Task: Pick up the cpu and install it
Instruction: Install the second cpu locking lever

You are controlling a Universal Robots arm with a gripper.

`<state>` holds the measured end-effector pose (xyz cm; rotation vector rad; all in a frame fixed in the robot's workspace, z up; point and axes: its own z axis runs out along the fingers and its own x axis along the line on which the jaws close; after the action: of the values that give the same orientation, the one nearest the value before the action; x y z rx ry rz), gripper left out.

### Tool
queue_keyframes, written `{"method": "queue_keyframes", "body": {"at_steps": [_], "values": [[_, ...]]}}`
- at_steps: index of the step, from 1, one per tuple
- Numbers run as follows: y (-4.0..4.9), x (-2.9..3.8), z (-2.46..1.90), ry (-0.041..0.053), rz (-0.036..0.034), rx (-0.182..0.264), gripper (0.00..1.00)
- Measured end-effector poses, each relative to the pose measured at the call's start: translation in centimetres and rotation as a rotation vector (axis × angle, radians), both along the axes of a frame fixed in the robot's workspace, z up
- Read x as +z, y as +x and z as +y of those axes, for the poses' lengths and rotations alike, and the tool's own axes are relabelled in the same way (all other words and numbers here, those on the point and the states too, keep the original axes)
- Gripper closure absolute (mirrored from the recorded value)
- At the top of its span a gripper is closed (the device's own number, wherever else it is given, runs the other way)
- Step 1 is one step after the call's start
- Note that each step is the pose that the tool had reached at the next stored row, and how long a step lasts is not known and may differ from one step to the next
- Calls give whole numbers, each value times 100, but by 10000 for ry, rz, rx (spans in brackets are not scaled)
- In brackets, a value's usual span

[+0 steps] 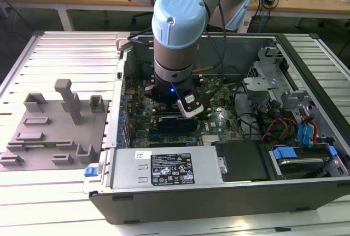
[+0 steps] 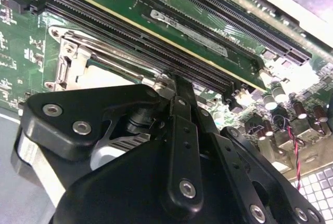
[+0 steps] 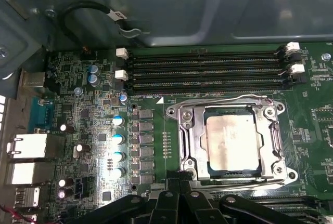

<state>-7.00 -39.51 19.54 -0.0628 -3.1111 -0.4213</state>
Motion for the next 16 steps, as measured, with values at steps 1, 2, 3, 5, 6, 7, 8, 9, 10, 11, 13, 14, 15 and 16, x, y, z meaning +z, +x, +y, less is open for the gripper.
{"method": "queue_keyframes", "body": {"at_steps": [1,2,3,5,6,7,8,9,10,11,13,14,15,16], "values": [[0,0,0,0,0,1,89],[0,-1,0,1,0,0,89],[-1,-1,0,1,0,0,89],[-1,6,0,0,-1,0,89],[-1,15,0,-1,-2,0,89],[0,26,1,3,-3,0,89],[0,37,1,1,-4,0,89],[-1,51,0,-11,-1,0,89],[-1,63,0,-18,-1,0,89],[-1,78,0,-25,-1,0,89],[1,123,0,-33,-2,-1,89],[2,158,0,-39,-1,-2,89],[5,205,0,-52,-1,-1,89],[11,286,0,-109,-1,-1,89]]}}
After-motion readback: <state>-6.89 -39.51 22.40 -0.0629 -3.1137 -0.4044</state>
